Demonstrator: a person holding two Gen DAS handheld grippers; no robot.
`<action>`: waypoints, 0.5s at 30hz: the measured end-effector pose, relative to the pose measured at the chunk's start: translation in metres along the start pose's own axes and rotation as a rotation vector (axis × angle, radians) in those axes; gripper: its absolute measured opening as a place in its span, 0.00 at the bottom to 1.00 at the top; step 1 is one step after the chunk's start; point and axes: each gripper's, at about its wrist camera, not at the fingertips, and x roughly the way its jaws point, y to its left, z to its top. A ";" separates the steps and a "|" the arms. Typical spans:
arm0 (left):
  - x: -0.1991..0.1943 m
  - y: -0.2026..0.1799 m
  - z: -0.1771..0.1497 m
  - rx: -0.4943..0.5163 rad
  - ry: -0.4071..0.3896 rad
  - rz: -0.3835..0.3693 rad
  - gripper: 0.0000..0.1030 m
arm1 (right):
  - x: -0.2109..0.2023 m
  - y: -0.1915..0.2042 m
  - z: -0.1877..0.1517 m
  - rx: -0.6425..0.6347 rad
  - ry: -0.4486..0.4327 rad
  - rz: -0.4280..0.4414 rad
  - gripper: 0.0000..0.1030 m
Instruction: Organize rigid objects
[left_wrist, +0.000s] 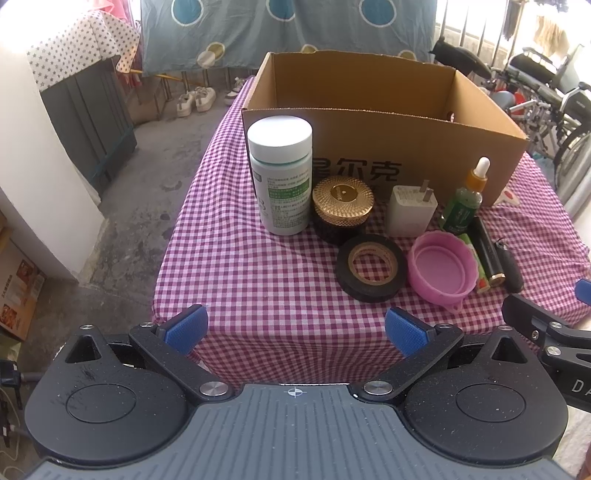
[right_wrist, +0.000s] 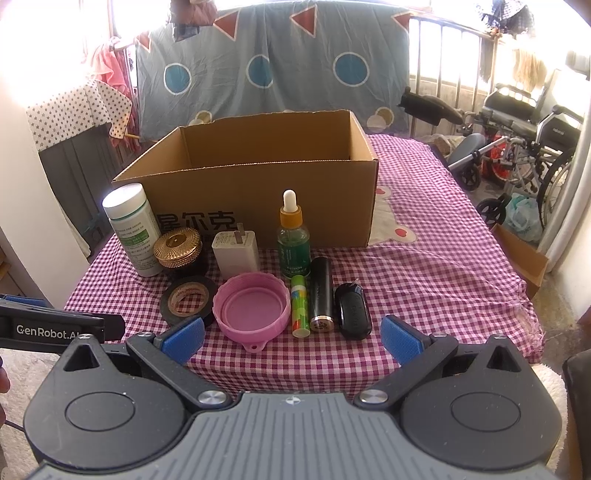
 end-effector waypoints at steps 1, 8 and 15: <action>0.000 0.000 0.000 0.001 0.000 0.001 1.00 | 0.000 0.000 0.000 0.000 0.001 0.000 1.00; 0.000 0.000 0.000 0.004 0.003 0.003 1.00 | 0.002 0.000 -0.001 0.002 0.006 0.005 1.00; 0.000 -0.001 0.000 0.008 0.002 0.007 1.00 | 0.002 0.000 -0.001 0.002 0.009 0.010 1.00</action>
